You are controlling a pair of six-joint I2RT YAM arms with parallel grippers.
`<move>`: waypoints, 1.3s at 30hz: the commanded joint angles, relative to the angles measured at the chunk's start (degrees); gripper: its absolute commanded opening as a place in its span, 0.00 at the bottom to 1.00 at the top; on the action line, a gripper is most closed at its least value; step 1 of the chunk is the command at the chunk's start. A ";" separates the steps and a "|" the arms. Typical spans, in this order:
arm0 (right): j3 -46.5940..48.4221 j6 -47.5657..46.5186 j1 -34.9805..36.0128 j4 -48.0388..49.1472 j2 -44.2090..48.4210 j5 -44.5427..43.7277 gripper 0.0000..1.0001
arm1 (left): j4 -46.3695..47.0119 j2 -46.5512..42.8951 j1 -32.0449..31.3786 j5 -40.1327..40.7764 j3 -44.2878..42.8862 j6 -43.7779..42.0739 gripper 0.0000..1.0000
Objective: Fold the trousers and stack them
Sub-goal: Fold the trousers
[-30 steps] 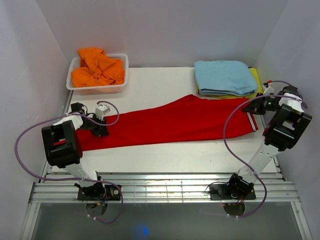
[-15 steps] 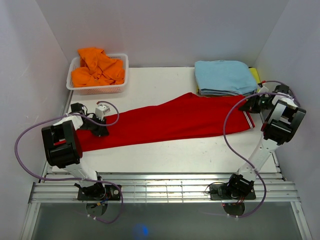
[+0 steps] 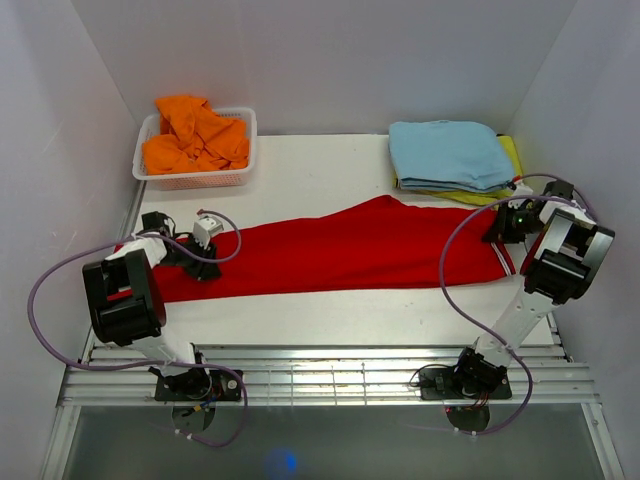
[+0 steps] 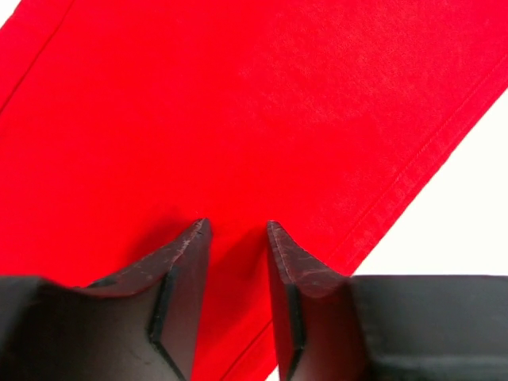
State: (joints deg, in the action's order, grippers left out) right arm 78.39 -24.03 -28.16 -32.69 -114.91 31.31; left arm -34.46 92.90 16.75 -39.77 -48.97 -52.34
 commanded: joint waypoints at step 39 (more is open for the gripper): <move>-5.35 -2.51 13.05 -2.48 3.73 -18.29 0.84 | -19.16 0.35 42.57 -1.10 -16.42 16.39 0.88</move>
State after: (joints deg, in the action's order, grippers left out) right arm 75.88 -27.07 -11.90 -39.55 -110.13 22.85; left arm -54.92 94.30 58.11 -40.45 -64.53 -36.93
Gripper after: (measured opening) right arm 0.833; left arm 0.879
